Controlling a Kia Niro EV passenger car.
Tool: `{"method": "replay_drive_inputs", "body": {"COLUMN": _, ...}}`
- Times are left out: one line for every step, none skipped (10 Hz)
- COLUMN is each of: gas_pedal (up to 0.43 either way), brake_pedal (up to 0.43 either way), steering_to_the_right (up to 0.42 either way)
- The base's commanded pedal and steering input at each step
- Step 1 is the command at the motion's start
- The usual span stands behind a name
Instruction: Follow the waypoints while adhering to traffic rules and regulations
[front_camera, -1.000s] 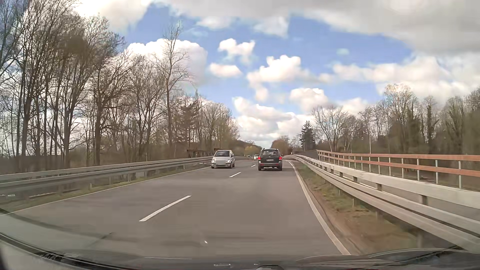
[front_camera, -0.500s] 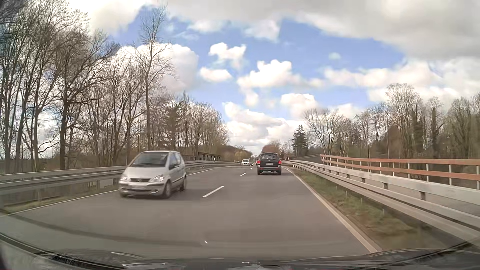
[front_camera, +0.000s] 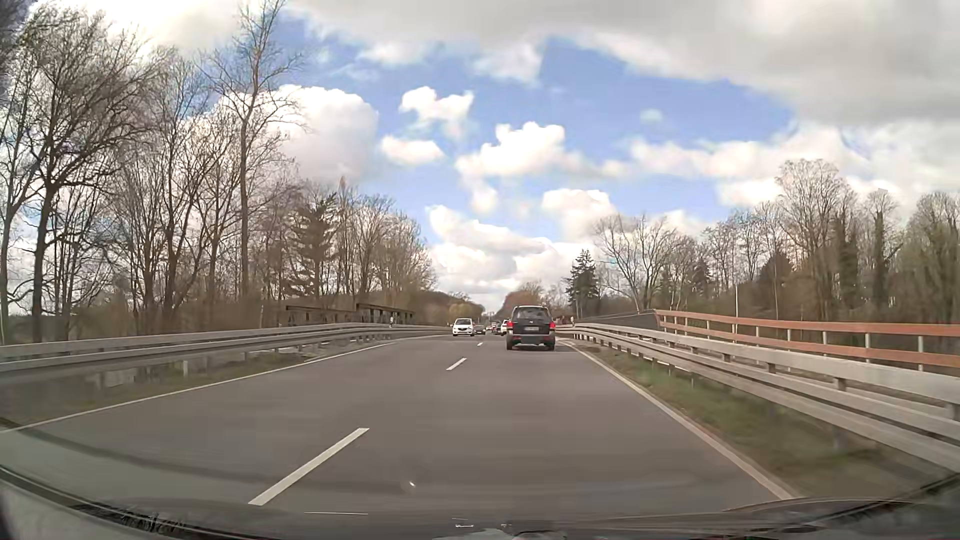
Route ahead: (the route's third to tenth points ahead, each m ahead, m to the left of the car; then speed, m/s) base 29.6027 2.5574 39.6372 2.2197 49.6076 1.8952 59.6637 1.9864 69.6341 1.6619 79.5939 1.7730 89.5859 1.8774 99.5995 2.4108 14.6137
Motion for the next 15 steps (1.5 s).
{"method": "replay_drive_inputs", "body": {"gas_pedal": 0.169, "brake_pedal": 0.000, "steering_to_the_right": 0.024}}
{"method": "replay_drive_inputs", "body": {"gas_pedal": 0.169, "brake_pedal": 0.000, "steering_to_the_right": 0.023}}
{"method": "replay_drive_inputs", "body": {"gas_pedal": 0.169, "brake_pedal": 0.000, "steering_to_the_right": 0.023}}
{"method": "replay_drive_inputs", "body": {"gas_pedal": 0.169, "brake_pedal": 0.000, "steering_to_the_right": 0.022}}
{"method": "replay_drive_inputs", "body": {"gas_pedal": 0.169, "brake_pedal": 0.000, "steering_to_the_right": 0.021}}
{"method": "replay_drive_inputs", "body": {"gas_pedal": 0.157, "brake_pedal": 0.000, "steering_to_the_right": 0.015}}
{"method": "replay_drive_inputs", "body": {"gas_pedal": 0.150, "brake_pedal": 0.000, "steering_to_the_right": 0.011}}
{"method": "replay_drive_inputs", "body": {"gas_pedal": 0.150, "brake_pedal": 0.000, "steering_to_the_right": 0.008}}
{"method": "replay_drive_inputs", "body": {"gas_pedal": 0.150, "brake_pedal": 0.000, "steering_to_the_right": 0.001}}
{"method": "replay_drive_inputs", "body": {"gas_pedal": 0.150, "brake_pedal": 0.000, "steering_to_the_right": -0.003}}
{"method": "replay_drive_inputs", "body": {"gas_pedal": 0.138, "brake_pedal": 0.000, "steering_to_the_right": -0.007}}
{"method": "replay_drive_inputs", "body": {"gas_pedal": 0.138, "brake_pedal": 0.000, "steering_to_the_right": -0.011}}
{"method": "replay_drive_inputs", "body": {"gas_pedal": 0.138, "brake_pedal": 0.000, "steering_to_the_right": -0.015}}
{"method": "replay_drive_inputs", "body": {"gas_pedal": 0.138, "brake_pedal": 0.000, "steering_to_the_right": -0.016}}
{"method": "replay_drive_inputs", "body": {"gas_pedal": 0.138, "brake_pedal": 0.000, "steering_to_the_right": -0.016}}
